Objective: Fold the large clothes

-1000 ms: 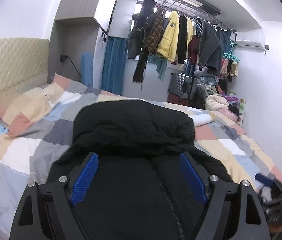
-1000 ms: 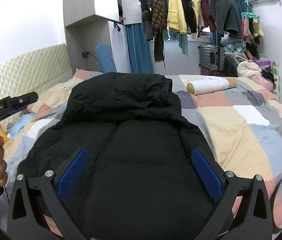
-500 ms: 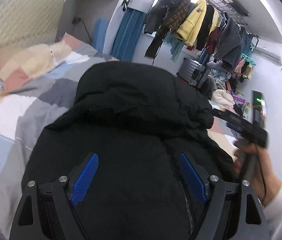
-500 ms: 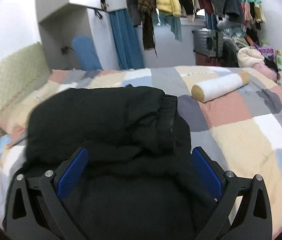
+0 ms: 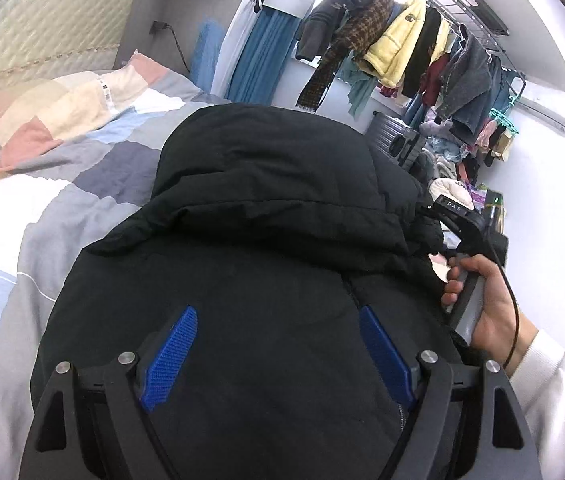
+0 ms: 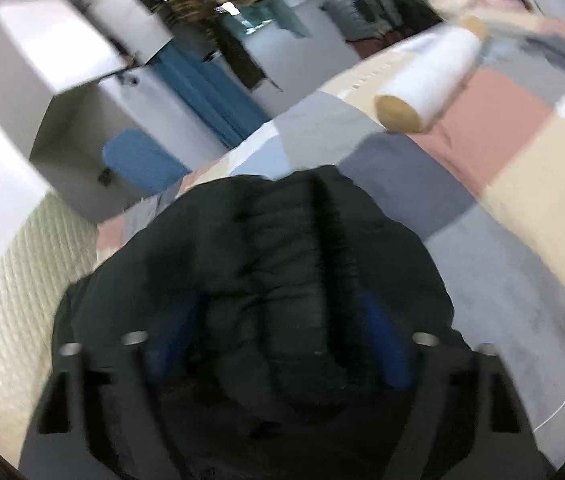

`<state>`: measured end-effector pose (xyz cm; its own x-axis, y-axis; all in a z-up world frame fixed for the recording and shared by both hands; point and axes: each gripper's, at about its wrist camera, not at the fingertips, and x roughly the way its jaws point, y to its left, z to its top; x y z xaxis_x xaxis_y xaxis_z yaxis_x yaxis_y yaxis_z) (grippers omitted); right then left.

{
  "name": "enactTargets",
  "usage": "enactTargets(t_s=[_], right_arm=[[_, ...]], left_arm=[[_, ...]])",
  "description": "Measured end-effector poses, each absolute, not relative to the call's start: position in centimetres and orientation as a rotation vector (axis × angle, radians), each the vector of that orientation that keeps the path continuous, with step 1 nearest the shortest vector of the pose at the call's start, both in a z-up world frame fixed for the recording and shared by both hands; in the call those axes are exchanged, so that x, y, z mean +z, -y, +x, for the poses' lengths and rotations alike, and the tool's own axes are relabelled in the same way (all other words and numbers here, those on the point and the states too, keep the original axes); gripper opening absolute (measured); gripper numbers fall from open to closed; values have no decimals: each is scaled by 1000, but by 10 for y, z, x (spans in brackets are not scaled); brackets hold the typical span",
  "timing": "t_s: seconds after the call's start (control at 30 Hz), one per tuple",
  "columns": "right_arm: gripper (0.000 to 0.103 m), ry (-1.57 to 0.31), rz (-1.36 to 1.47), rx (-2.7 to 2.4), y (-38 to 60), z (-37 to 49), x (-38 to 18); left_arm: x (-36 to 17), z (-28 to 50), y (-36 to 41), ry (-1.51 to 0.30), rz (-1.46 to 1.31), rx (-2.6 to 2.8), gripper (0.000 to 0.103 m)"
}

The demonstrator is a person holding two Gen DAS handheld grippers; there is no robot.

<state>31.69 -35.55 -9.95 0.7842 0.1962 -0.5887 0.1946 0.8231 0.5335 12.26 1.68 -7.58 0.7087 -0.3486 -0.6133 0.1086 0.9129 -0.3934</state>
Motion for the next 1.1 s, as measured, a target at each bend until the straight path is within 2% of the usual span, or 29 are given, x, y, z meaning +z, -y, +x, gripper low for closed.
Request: enactTargets(t_s=[0.03, 0.07, 0.1, 0.2, 0.33, 0.57, 0.73, 0.87, 0.93, 1.07, 1.1], right_arm=[[47, -675, 595, 9, 351, 317, -94], [25, -653, 582, 23, 346, 315, -84], [21, -620, 584, 44, 342, 311, -75], [16, -516, 564, 99, 336, 296, -44], [15, -446, 589, 70, 348, 286, -22], [15, -672, 488, -98, 366, 310, -75], [19, -785, 341, -151, 357, 327, -103], [21, -810, 242, -157, 352, 329, -103], [26, -808, 186, -149, 346, 325, -97], [66, -824, 154, -161, 347, 312, -89], [67, -820, 183, -143, 351, 304, -86]], left_arm=[[-76, 123, -17, -742, -345, -257, 83], [-76, 123, -17, -740, -345, -257, 83], [-76, 123, -16, -739, -344, -256, 83], [-72, 121, -14, -725, -327, -250, 83], [-66, 118, -13, -698, -319, -250, 83], [-60, 116, -6, -653, -232, -230, 83], [-62, 119, -3, -663, -206, -247, 83], [-65, 120, 0, -665, -191, -264, 83], [-66, 121, 2, -664, -182, -270, 83], [-66, 119, 5, -664, -172, -282, 83], [-65, 118, 5, -660, -170, -287, 83]])
